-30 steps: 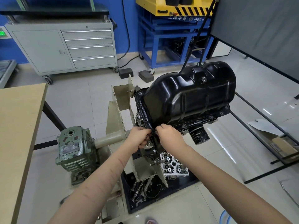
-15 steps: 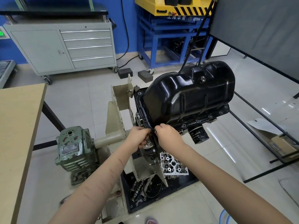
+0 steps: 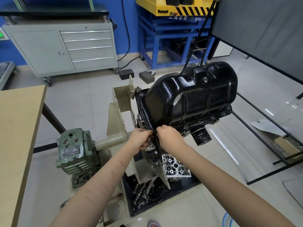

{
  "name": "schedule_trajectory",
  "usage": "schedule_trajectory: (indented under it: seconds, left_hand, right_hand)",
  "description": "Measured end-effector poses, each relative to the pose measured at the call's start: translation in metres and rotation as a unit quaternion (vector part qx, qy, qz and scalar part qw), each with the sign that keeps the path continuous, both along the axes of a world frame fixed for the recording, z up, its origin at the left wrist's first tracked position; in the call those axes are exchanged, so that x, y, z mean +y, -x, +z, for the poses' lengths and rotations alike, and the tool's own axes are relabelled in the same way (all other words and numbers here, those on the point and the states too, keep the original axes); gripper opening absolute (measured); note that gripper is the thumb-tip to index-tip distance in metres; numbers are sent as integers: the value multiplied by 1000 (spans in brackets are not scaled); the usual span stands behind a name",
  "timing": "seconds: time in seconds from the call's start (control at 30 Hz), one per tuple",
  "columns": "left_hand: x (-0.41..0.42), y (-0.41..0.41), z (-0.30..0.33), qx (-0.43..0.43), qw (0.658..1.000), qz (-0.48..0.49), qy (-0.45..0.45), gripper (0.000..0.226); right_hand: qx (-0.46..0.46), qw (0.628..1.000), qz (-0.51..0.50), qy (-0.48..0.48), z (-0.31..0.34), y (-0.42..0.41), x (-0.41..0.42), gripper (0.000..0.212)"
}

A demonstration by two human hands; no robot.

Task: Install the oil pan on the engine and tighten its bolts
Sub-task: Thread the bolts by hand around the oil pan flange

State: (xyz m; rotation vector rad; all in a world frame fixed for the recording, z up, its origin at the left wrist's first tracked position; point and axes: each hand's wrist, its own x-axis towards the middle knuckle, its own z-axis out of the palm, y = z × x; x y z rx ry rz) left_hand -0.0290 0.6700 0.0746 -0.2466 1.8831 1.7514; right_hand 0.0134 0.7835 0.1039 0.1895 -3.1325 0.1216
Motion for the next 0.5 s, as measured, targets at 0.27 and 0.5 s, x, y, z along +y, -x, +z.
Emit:
schedule_trajectory:
  seconds: [0.27, 0.5]
  left_hand:
    - [0, 1, 1, 1, 1000, -7, 3, 31]
    - [-1, 0, 1, -5, 1000, -4, 3, 29]
  right_hand:
    - [28, 999, -11, -38, 0, 0, -8, 17]
    - [7, 1000, -2, -18, 2, -1, -6, 18]
